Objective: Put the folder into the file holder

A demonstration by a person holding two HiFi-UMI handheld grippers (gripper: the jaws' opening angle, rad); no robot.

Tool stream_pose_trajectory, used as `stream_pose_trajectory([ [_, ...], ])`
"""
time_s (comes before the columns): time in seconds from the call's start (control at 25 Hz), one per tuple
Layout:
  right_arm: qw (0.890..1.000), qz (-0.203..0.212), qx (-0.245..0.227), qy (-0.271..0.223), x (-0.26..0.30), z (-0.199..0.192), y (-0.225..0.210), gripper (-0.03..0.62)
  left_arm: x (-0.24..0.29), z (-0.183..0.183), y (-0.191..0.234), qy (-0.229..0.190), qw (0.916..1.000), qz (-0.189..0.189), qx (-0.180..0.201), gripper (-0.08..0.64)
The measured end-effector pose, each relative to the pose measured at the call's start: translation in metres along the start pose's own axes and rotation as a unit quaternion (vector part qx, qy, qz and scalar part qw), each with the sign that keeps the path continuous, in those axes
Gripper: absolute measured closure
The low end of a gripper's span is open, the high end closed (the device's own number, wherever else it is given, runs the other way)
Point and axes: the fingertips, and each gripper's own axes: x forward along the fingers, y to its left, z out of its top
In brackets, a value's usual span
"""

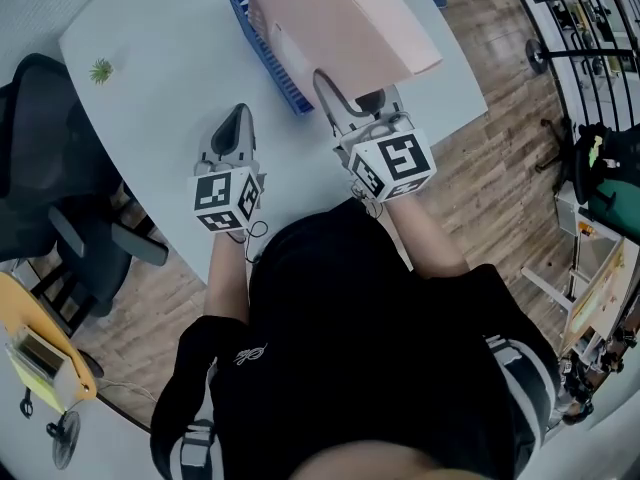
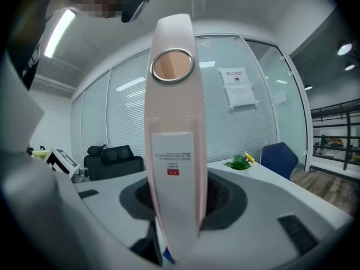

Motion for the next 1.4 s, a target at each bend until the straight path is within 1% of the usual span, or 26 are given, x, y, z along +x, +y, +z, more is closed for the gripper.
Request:
stream_pose_trajectory([
  [0.48, 1.0, -0.012, -0.001, -0.026, 0.018, -0.012, 0.0, 0.437, 0.002, -0.008, 0.006, 0.009, 0.9999, 0.004, -0.006, 0.554],
  [0.88, 0.999, -0.022, -0.018, -0.018, 0.024, -0.021, -0.001, 0.436, 0.004, -0.014, 0.011, 0.014, 0.9998, 0.007, -0.014, 0.554],
  [1.12, 0.999, -0.035, -0.019, -0.009, 0.027, -0.032, -0.006, 0.433, 0.005, -0.017, 0.014, 0.018, 0.9997, 0.006, -0.017, 0.554],
  [1.4, 0.999, -0.038, -0.032, -0.001, 0.027, -0.033, -0.003, 0.422, 0.005, -0.024, 0.015, 0.027, 0.9994, 0.007, -0.022, 0.554],
])
